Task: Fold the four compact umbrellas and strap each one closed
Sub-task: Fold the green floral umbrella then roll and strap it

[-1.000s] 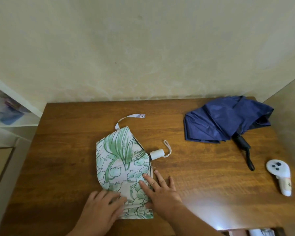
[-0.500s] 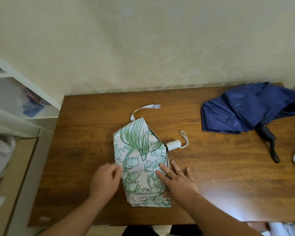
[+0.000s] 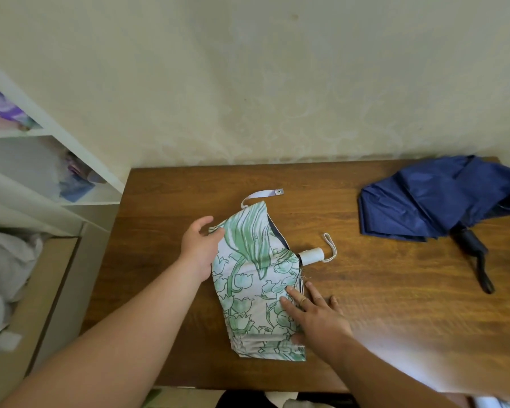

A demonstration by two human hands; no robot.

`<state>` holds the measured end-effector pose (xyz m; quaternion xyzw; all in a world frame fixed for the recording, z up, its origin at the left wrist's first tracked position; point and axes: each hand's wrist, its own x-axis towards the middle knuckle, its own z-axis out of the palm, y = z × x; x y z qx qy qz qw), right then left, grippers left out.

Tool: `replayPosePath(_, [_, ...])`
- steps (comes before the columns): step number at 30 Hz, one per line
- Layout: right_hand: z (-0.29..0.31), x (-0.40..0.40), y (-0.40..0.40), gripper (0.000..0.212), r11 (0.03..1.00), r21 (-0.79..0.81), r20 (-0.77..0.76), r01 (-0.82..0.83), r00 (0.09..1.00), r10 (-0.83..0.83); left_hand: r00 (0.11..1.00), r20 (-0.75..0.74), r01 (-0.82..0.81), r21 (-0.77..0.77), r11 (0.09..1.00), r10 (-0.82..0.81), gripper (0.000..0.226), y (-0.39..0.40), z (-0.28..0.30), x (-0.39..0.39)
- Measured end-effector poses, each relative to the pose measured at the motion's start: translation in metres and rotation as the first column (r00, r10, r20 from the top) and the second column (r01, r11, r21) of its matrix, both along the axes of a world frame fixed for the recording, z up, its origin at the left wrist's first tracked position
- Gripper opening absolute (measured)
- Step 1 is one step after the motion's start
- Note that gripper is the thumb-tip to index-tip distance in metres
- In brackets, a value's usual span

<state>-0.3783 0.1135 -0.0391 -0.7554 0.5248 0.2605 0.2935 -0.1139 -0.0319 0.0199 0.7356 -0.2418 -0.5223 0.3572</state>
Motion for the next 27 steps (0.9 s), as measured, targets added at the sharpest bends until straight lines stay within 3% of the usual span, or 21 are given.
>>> replayPosePath(5, [0.007,-0.001,-0.001,0.086,0.998,-0.009,0.099,0.069,0.993,-0.068,0.999,0.003,0.032,-0.028,0.999,-0.032,0.028,0.025,0.017,0.007])
replayPosePath(7, [0.012,-0.004,-0.004,0.079,0.983,0.020,0.212,0.181,0.960,-0.181,0.997,0.000,0.077,-0.039,0.996,-0.077,0.028,0.038,0.024,0.007])
replayPosePath(9, [0.023,-0.009,-0.014,0.067,0.929,0.039,0.330,0.369,0.872,-0.361,0.990,0.027,0.139,-0.059,0.989,-0.137,0.027,0.050,0.031,0.006])
replayPosePath(11, [0.041,-0.011,-0.031,0.040,0.847,-0.088,0.431,0.524,0.787,-0.442,0.980,0.054,0.195,-0.062,0.979,-0.192,0.024,0.060,0.033,0.005])
replayPosePath(13, [0.058,-0.008,-0.053,0.019,0.779,-0.249,0.470,0.576,0.775,-0.422,0.971,0.066,0.232,-0.047,0.971,-0.229,0.021,0.071,0.035,0.006])
replayPosePath(15, [0.075,0.003,-0.072,0.021,0.738,-0.252,0.520,0.626,0.731,-0.443,0.962,0.083,0.266,-0.047,0.963,-0.262,0.023,0.080,0.035,0.006])
replayPosePath(21, [0.087,0.035,-0.102,0.075,0.779,-0.203,0.514,0.593,0.742,-0.431,0.929,0.147,0.346,-0.017,0.938,-0.340,0.028,0.098,0.026,0.008])
replayPosePath(23, [0.084,0.041,-0.103,0.084,0.775,-0.181,0.523,0.606,0.727,-0.446,0.930,0.143,0.344,-0.021,0.939,-0.338,0.028,0.102,0.025,0.007])
replayPosePath(25, [0.082,0.043,-0.104,0.077,0.779,-0.210,0.531,0.590,0.738,-0.416,0.934,0.139,0.336,-0.028,0.941,-0.329,0.029,0.106,0.024,0.008])
replayPosePath(27, [0.083,0.042,-0.103,0.053,0.790,-0.267,0.546,0.553,0.762,-0.349,0.932,0.147,0.339,-0.025,0.941,-0.332,0.030,0.108,0.022,0.009])
